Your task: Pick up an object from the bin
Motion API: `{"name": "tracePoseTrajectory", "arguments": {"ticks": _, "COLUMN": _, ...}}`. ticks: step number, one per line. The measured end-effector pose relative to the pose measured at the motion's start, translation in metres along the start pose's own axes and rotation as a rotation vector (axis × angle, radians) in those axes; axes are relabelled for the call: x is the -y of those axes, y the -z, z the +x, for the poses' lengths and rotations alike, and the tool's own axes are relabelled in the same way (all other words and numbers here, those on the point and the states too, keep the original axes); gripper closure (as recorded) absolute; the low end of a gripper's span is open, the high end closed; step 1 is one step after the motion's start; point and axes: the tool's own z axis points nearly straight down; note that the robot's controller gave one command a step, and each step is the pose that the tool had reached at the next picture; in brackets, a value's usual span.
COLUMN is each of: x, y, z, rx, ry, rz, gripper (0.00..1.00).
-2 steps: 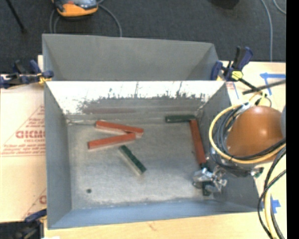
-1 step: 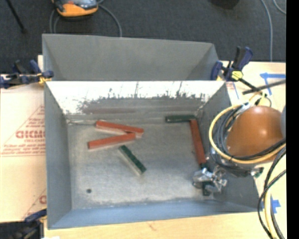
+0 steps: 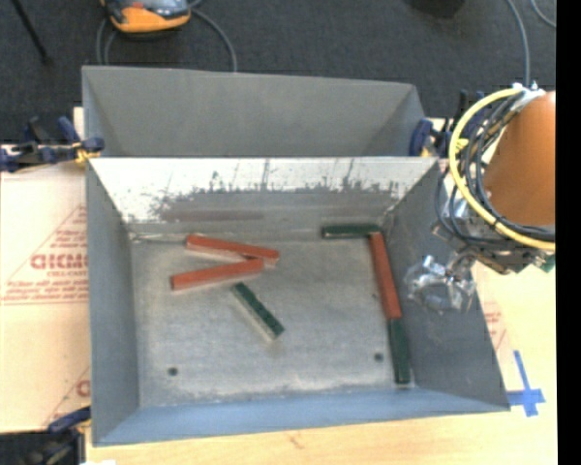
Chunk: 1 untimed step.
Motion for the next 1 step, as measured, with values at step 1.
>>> {"name": "tracePoseTrajectory", "arguments": {"ticks": 1, "x": -0.0014, "y": -0.0034, "z": 0.0014, "rx": -0.004, "ry": -0.004, "rz": -0.009, "gripper": 0.00}}
